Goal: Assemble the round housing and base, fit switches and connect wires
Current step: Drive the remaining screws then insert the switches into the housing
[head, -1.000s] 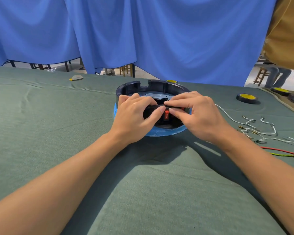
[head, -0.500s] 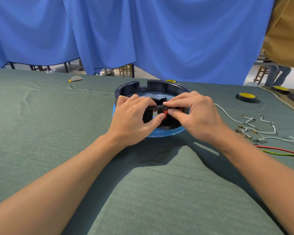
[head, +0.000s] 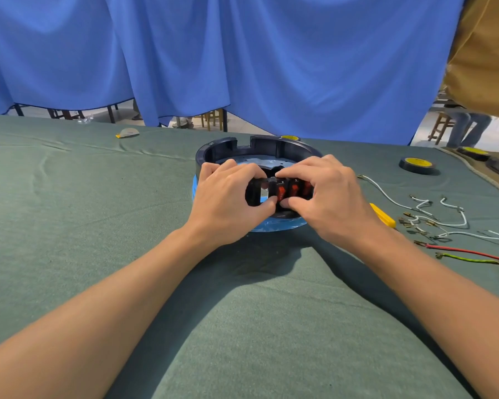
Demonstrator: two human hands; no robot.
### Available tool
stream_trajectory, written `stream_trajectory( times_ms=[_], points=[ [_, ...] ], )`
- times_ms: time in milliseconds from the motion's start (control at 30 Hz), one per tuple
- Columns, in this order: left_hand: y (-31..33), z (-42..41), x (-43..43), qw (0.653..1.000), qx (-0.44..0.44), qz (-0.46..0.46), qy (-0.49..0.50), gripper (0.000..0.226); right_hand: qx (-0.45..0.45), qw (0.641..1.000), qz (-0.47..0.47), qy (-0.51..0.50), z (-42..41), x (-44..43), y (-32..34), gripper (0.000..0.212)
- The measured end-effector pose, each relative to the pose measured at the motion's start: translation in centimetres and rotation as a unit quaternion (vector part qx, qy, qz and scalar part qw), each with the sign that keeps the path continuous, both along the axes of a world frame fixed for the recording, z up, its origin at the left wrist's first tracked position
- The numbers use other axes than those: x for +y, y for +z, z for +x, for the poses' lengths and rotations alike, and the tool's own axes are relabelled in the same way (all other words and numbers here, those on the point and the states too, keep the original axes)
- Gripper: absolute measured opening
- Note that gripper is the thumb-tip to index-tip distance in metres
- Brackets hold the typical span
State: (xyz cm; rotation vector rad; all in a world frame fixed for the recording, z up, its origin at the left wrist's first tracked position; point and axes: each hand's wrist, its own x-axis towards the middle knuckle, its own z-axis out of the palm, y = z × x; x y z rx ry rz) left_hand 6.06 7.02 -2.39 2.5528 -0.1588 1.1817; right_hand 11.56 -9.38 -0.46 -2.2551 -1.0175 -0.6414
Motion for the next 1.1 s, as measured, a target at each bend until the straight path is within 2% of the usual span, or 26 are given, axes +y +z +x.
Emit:
stream_trajectory(
  times_ms=[267, 367, 433, 567, 667, 800, 933, 1100],
  points=[
    [-0.2, -0.1, -0.2, 1.0, -0.016, 0.007, 0.007, 0.037, -0.04, 0.999, -0.024, -0.014, -0.4, 0.0, -0.1, 0.039],
    [-0.2, 0.0, -0.9, 0.999, -0.013, 0.002, 0.035, 0.05, -0.01, 0.999, -0.038, 0.019, -0.2, -0.7, 0.5, 0.036],
    [-0.3, 0.1, -1.3, 0.998, -0.011, 0.008, 0.057, 0.047, 0.005, 0.999, -0.035, 0.032, -0.3, -1.4, 1.2, 0.03],
    [-0.2, 0.1, -2.2, 0.997, -0.017, -0.01, 0.071, 0.047, 0.042, 0.999, -0.008, -0.001, -0.2, -4.1, 3.3, 0.014],
    [-0.4, -0.2, -2.6, 0.998, -0.016, 0.004, 0.063, 0.048, 0.106, 0.992, -0.053, -0.031, 0.1, -7.2, 4.3, 0.008],
    [-0.7, -0.3, -3.2, 0.997, -0.01, 0.056, 0.058, 0.047, 0.181, 0.968, -0.17, -0.042, -0.2, -10.9, 3.9, 0.012],
    [-0.8, -0.4, -4.1, 0.992, -0.016, 0.091, 0.09, 0.042, 0.229, 0.95, -0.209, -0.037, -1.1, -13.1, 2.9, 0.012],
    [-1.0, -0.6, -4.3, 0.989, -0.015, 0.092, 0.112, 0.041, 0.284, 0.915, -0.286, -0.025, -1.7, -13.3, 3.1, 0.042]
  ],
)
